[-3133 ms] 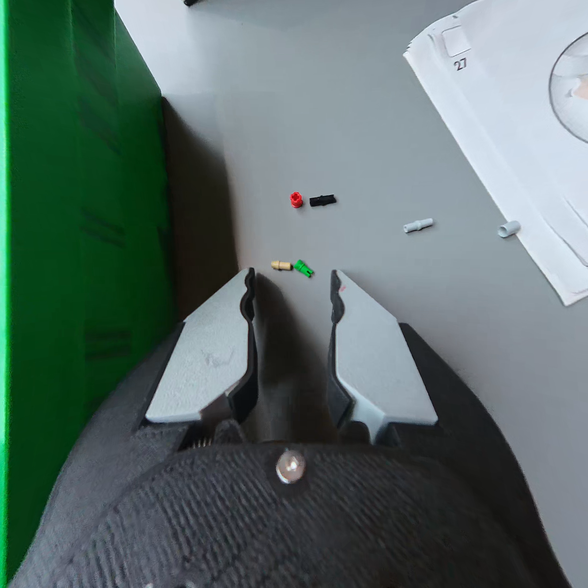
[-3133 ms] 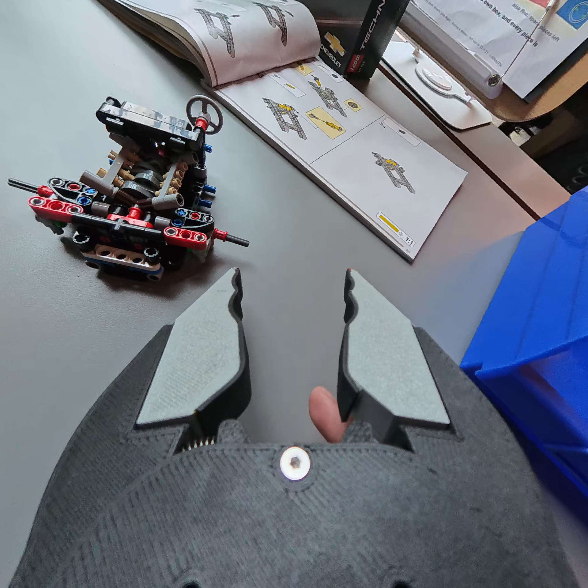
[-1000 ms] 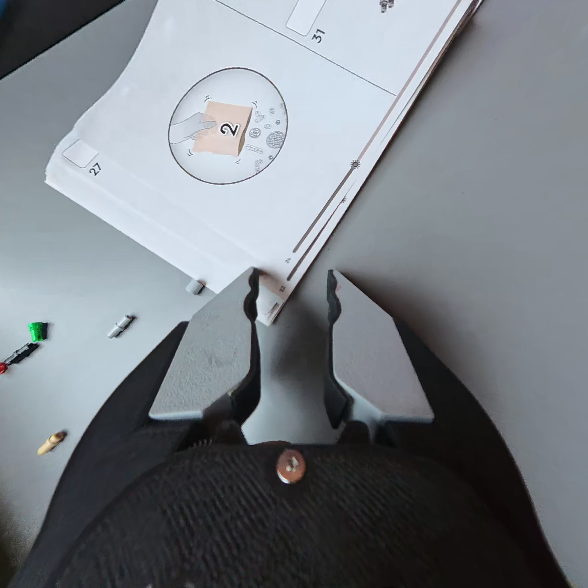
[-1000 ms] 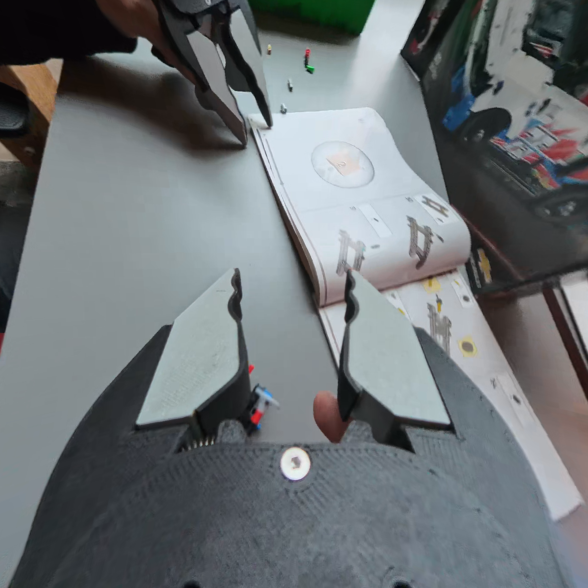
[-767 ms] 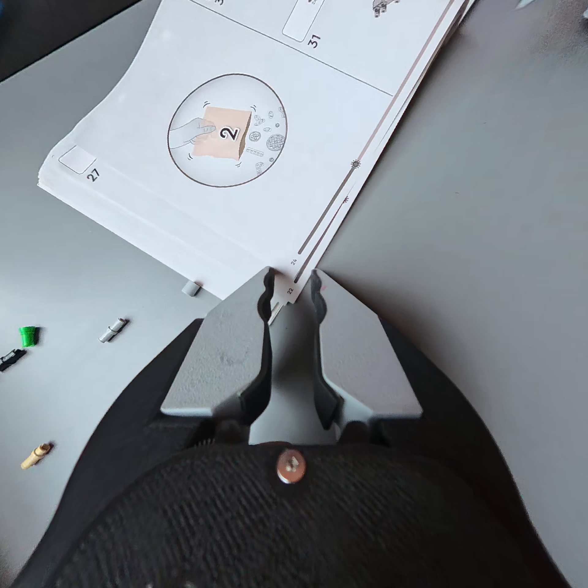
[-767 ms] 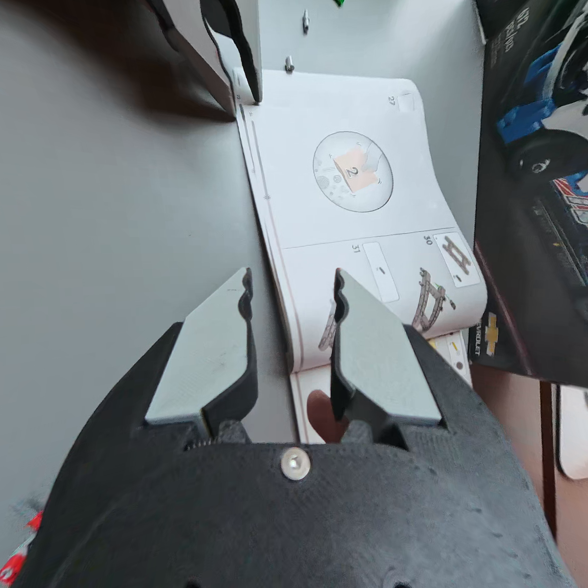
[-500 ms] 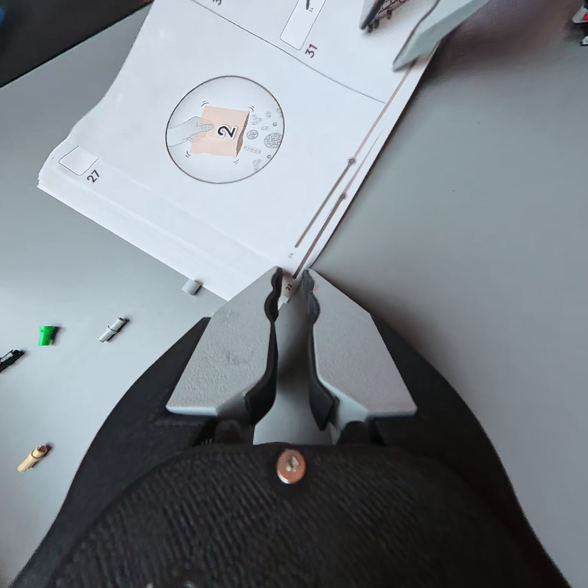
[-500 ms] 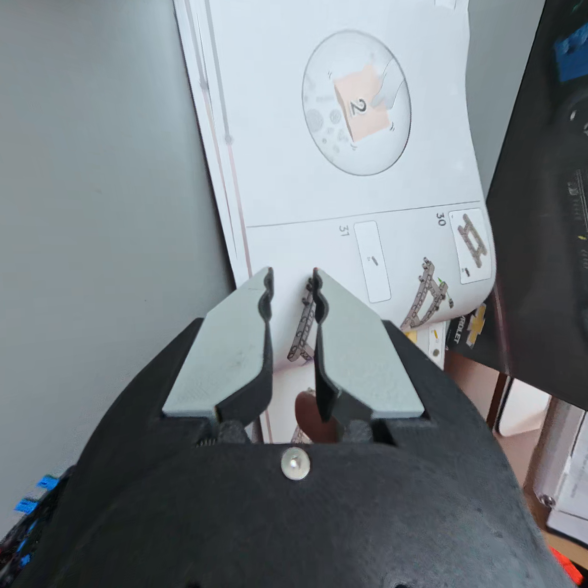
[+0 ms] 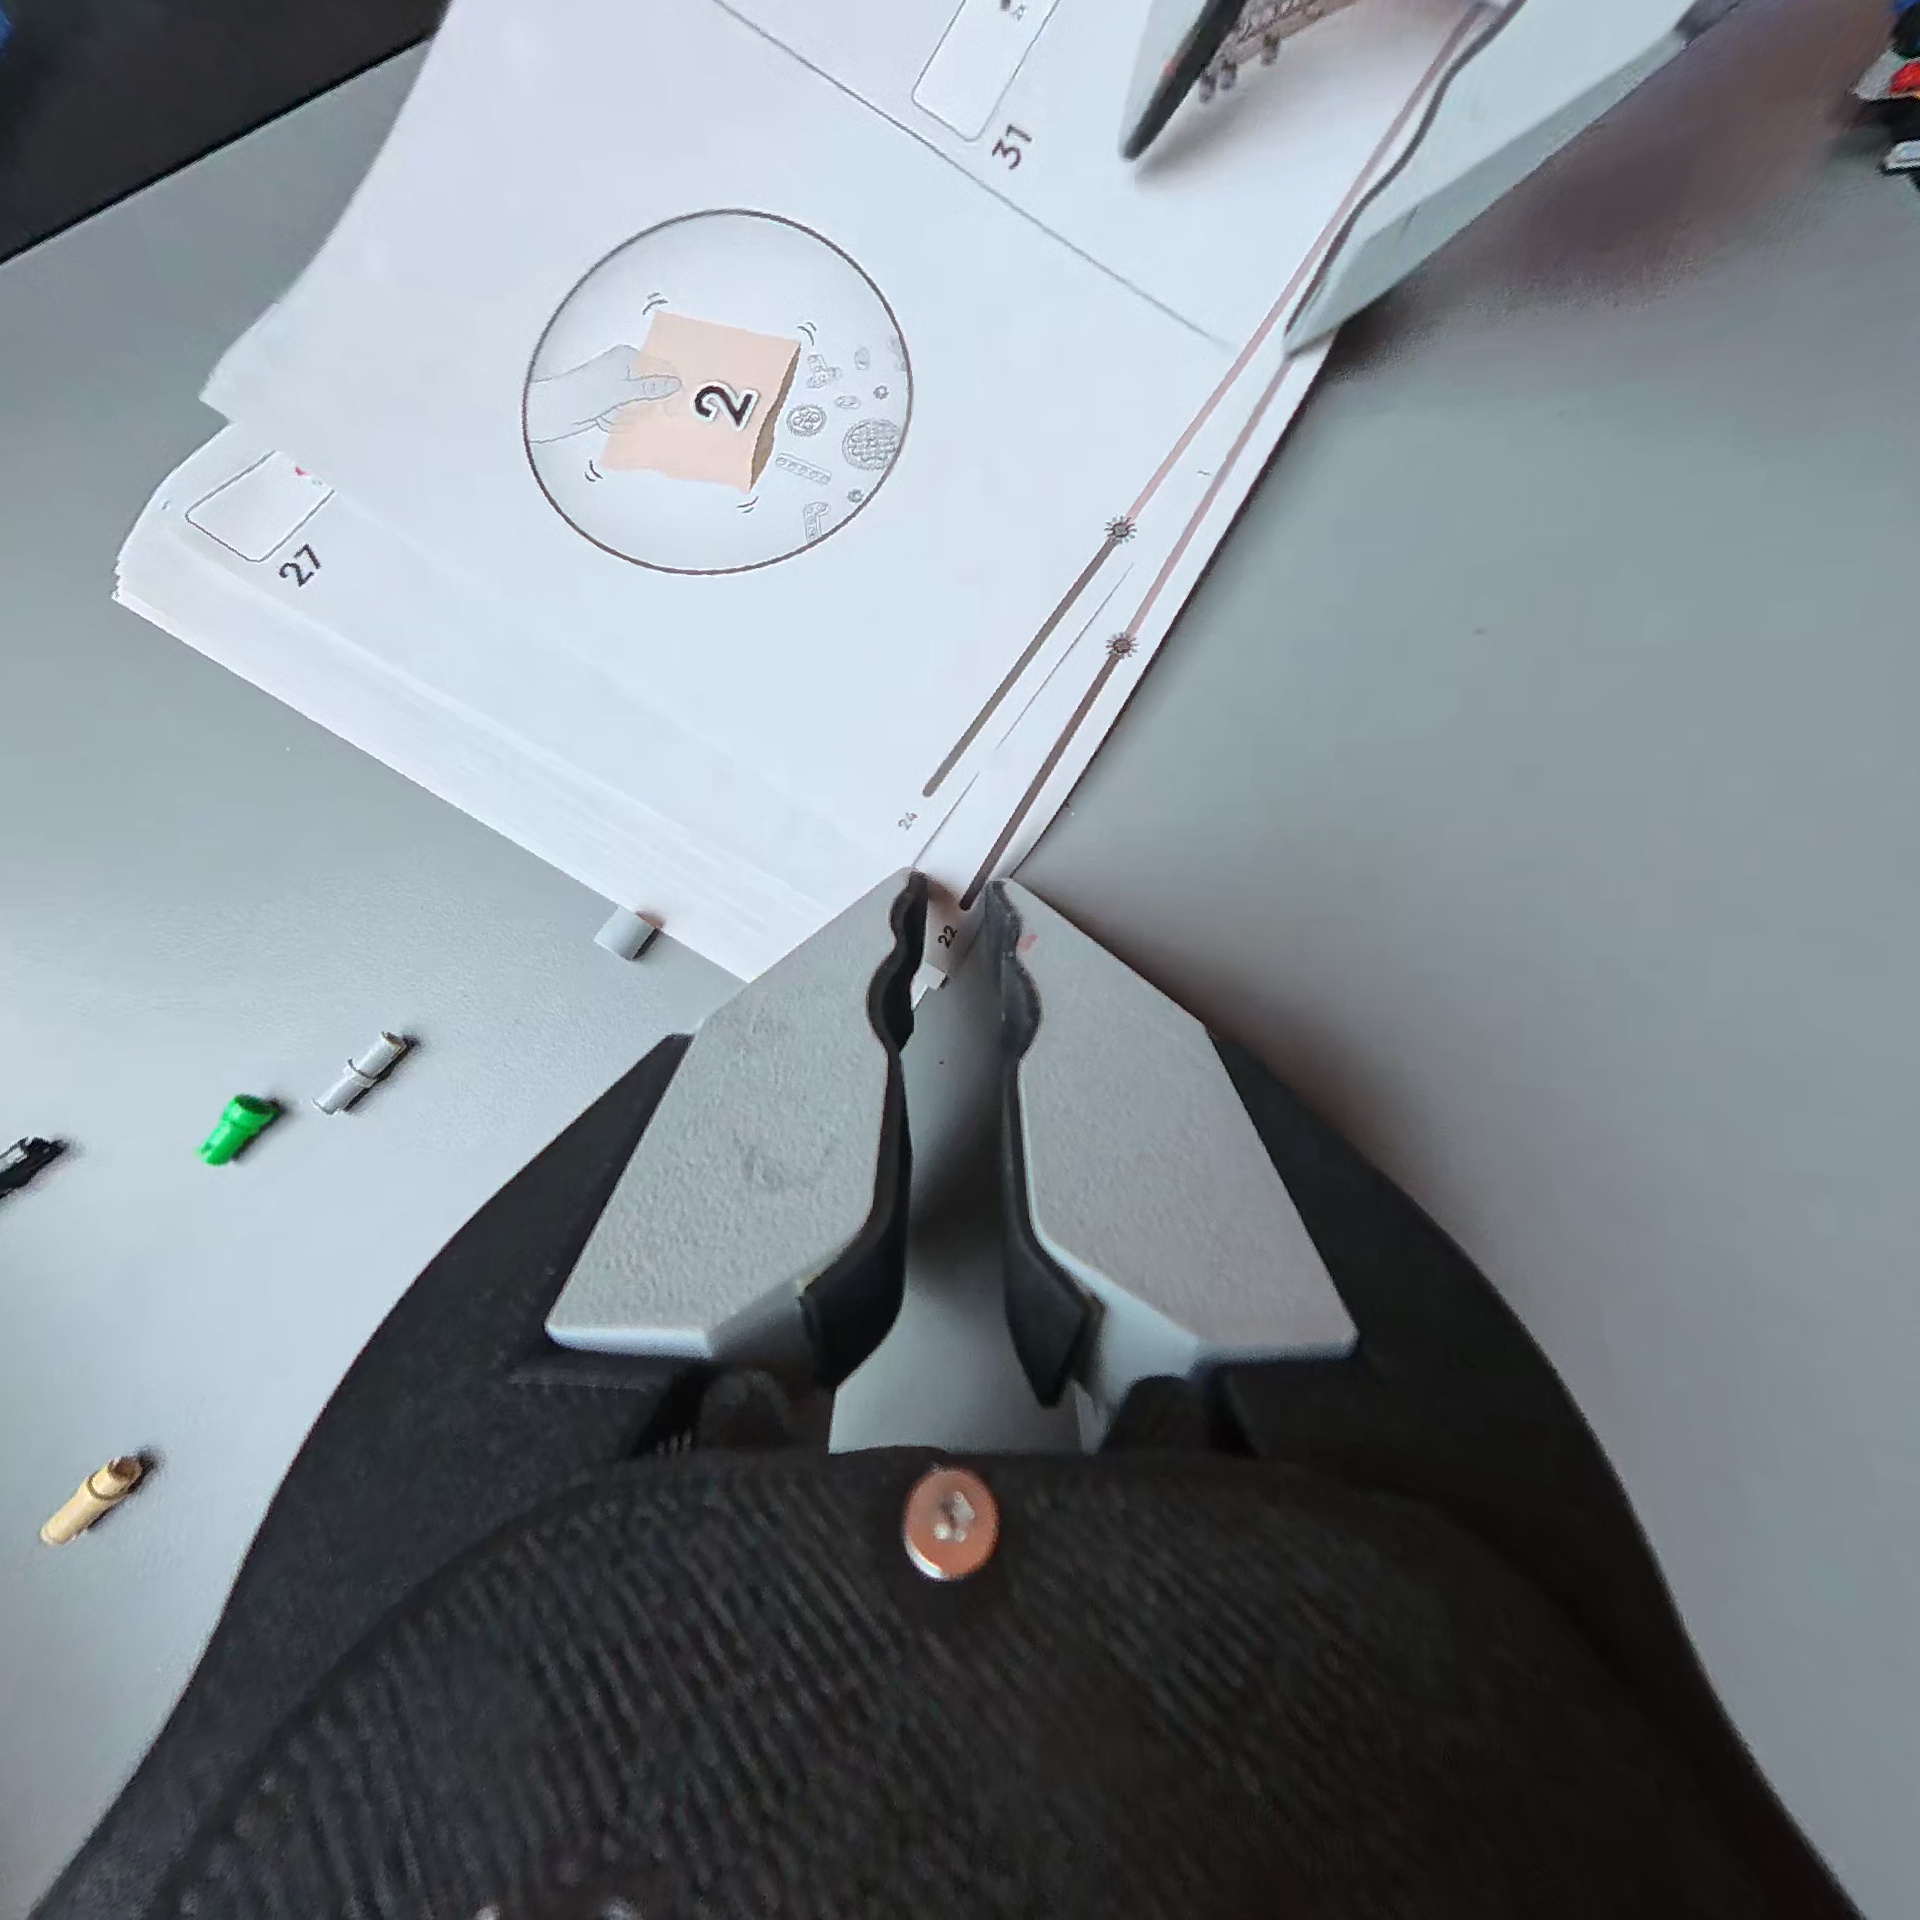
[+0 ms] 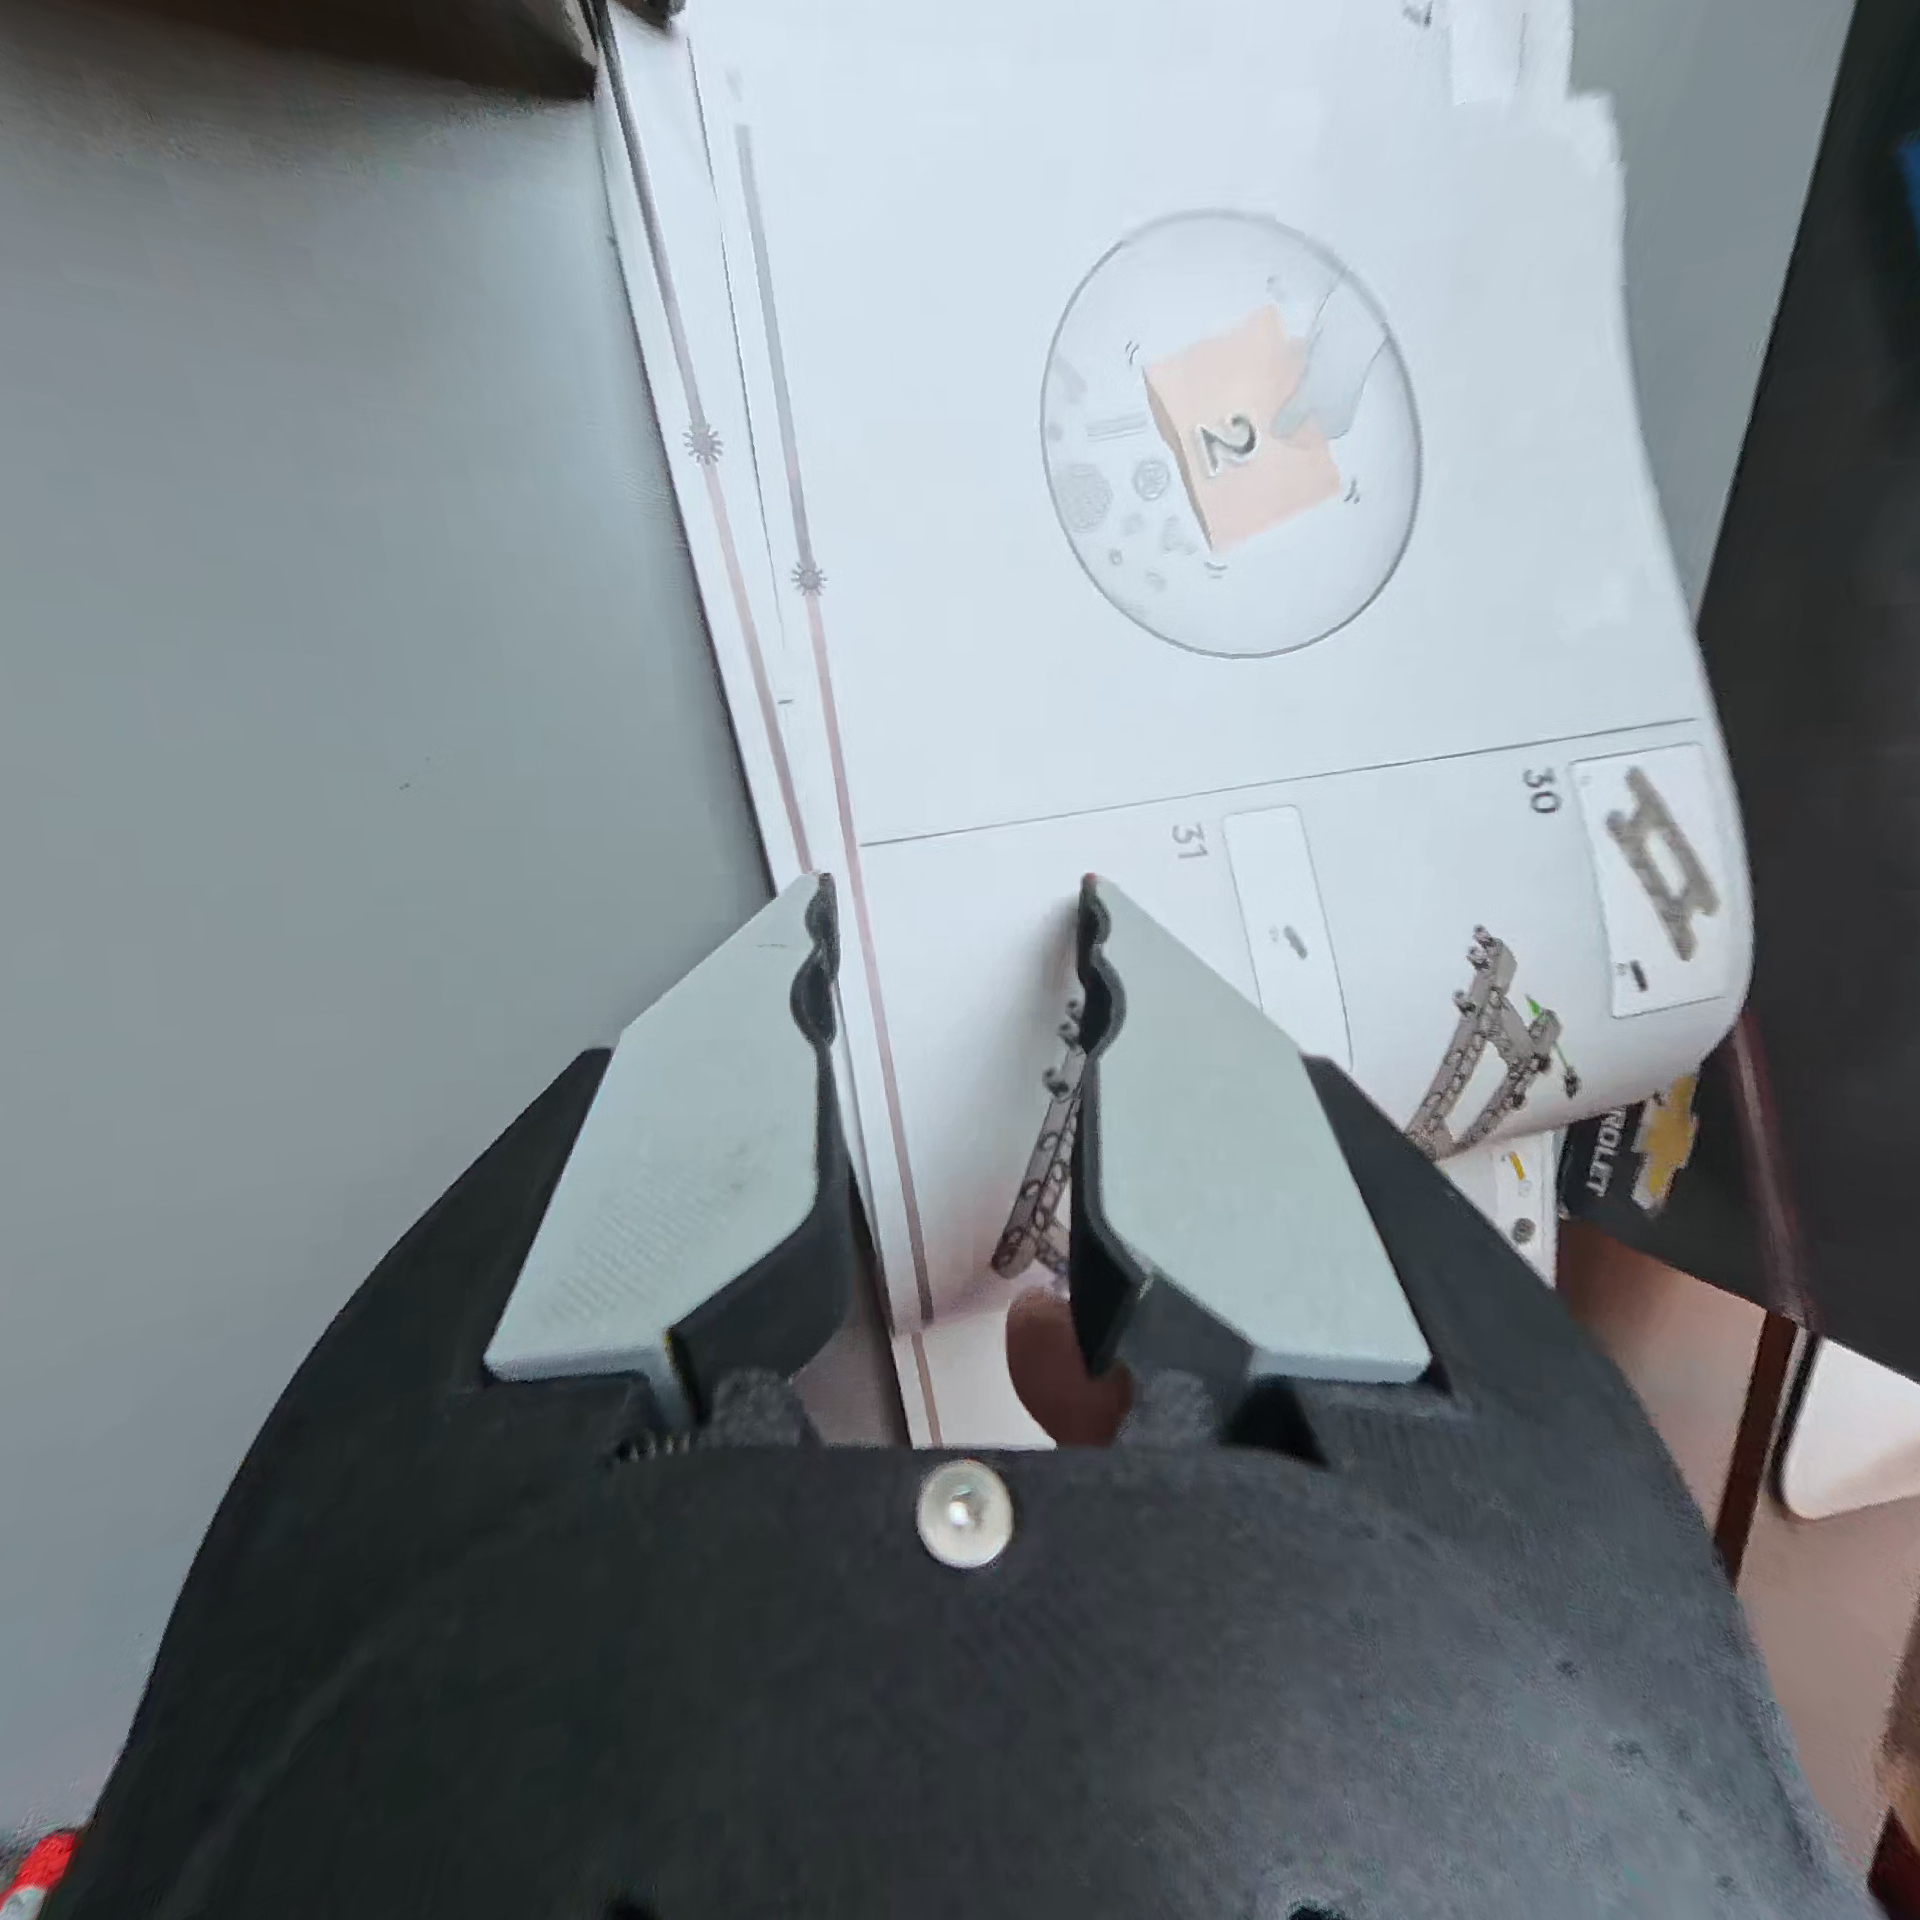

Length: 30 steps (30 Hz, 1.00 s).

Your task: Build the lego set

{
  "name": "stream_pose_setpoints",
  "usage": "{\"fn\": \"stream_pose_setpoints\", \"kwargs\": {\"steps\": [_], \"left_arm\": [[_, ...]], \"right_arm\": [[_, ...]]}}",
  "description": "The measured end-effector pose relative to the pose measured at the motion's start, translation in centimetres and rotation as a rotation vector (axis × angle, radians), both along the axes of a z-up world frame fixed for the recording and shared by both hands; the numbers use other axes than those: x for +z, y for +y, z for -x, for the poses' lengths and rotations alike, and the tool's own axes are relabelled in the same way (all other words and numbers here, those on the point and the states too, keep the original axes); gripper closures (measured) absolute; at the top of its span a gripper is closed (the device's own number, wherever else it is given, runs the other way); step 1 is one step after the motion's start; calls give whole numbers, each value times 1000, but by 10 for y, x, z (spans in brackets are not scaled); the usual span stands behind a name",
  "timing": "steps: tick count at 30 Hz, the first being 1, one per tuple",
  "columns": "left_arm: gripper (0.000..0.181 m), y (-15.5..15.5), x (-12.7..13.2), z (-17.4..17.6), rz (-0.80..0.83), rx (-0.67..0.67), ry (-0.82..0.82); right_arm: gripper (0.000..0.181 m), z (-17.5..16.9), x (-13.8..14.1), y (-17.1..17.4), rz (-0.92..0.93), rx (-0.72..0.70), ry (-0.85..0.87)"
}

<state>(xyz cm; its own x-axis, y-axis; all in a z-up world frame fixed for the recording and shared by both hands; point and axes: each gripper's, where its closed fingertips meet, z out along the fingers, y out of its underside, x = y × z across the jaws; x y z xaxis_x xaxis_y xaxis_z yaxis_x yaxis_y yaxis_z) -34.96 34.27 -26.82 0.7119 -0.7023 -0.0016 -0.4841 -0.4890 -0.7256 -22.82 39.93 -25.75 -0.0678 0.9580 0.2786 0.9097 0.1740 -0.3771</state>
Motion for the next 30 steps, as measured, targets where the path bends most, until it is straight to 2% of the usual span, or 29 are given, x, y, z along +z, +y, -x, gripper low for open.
{"fn": "stream_pose_setpoints", "kwargs": {"steps": [3, 4, 6, 8, 15, 20, 25, 28, 30], "left_arm": [[174, 0, 0, 0, 2, 0, -3], [174, 0, 0, 0, 3, 0, -3], [174, 0, 0, 0, 5, 0, -6], [174, 0, 0, 0, 8, 0, -9], [175, 0, 0, 0, 9, 0, -11], [175, 0, 0, 0, 11, 1, -14], [175, 0, 0, 0, 9, 1, -12], [175, 0, 0, 0, 11, 1, -14], [175, 1, 0, 0, -2, 5, 4]], "right_arm": [[142, 2, -10, -1, 59, -10, -26], [148, 0, -11, -1, 68, -12, -33], [173, -5, -14, -1, 81, -7, -51], [181, -12, -15, 5, 42, -12, -71], [181, -50, -8, 40, -58, -160, -96], [181, -105, 8, 66, -179, -328, -123], [181, -163, 9, 66, -161, -474, -64], [181, -186, 13, 63, -111, -541, 47], [164, -193, 20, 63, -70, -569, 126]]}}
